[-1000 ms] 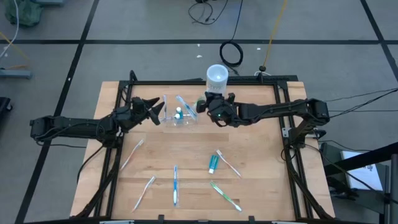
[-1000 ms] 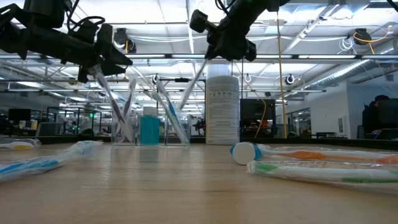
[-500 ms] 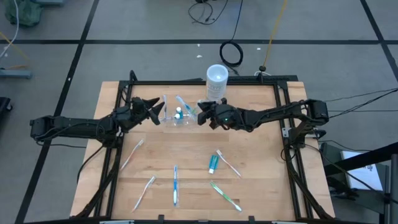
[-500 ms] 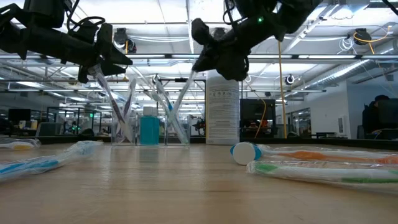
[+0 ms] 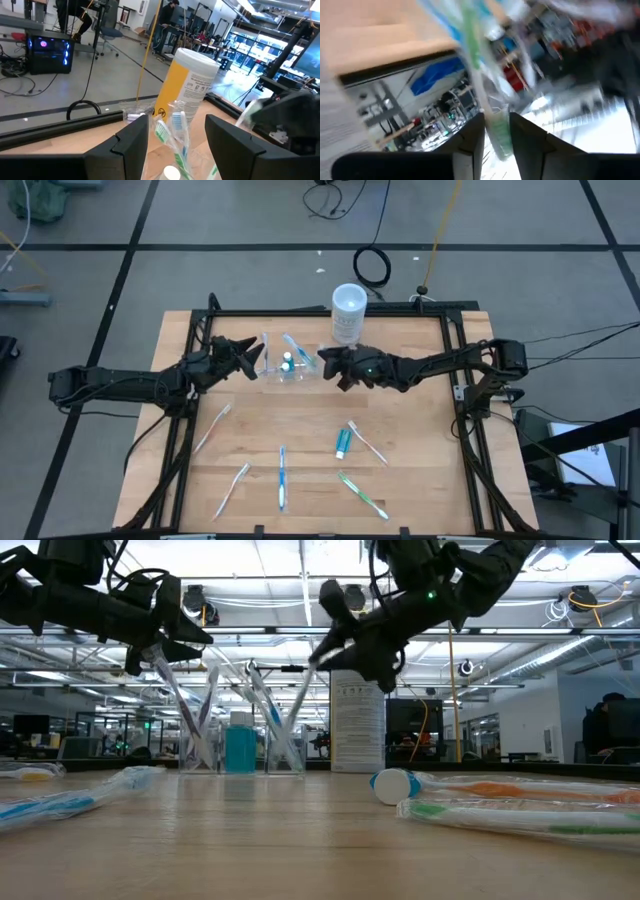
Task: Pick & Place toothbrushing station
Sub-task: Put the top green toothbrush into the transparent organizer, then put the top left orange toothbrush into the transparent organizer
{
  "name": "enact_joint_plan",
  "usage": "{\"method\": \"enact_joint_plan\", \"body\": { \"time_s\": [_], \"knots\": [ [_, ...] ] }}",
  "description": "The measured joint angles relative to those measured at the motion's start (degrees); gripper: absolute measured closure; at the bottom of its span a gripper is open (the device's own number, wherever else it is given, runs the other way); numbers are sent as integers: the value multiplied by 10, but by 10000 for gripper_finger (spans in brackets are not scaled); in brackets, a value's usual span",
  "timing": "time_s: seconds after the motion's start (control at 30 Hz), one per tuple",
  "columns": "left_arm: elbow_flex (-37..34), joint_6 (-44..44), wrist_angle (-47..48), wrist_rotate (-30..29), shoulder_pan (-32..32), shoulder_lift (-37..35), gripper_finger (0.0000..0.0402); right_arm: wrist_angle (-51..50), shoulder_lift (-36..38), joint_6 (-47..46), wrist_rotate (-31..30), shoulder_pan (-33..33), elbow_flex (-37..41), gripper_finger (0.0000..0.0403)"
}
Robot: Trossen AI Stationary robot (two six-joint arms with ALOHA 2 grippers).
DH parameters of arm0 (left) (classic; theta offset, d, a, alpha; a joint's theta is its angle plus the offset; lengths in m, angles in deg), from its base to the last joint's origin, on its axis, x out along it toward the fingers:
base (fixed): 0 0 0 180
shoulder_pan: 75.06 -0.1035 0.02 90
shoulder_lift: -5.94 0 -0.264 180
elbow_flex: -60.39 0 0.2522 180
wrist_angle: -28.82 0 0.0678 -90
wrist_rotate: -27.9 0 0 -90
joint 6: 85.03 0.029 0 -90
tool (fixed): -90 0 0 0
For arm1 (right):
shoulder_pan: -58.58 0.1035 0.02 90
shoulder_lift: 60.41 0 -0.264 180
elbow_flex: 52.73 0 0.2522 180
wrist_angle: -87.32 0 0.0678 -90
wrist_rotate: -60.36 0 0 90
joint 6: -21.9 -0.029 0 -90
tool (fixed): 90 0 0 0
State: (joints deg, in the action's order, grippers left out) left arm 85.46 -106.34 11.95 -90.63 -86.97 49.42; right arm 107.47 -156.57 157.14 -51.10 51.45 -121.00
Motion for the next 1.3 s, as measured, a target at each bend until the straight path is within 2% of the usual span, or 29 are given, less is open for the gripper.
{"method": "enact_joint_plan", "body": {
  "time_s": [0.13,0.3,0.43,0.53,0.6,0.7,0.83,1.1,1.3],
  "knots": [
    [0,0,0,0,0,0,199,36,1,-117,51,-5,4,312],
    [0,0,0,0,0,0,199,67,1,-208,97,-7,4,307],
    [0,0,0,1,0,0,199,58,0,-240,103,-6,4,303],
    [0,0,0,1,0,0,199,31,1,-304,112,-7,4,303],
    [0,0,0,1,0,0,199,-8,0,-315,110,-7,4,303],
    [0,0,0,1,0,0,199,-42,0,-273,110,-7,4,303],
    [0,0,0,13,0,0,199,-4,0,-234,113,-8,4,303],
    [0,2,0,61,0,0,199,-7,0,-305,95,-7,4,302],
    [0,17,0,91,0,0,199,-8,0,-443,94,-7,4,302]
  ]
}}
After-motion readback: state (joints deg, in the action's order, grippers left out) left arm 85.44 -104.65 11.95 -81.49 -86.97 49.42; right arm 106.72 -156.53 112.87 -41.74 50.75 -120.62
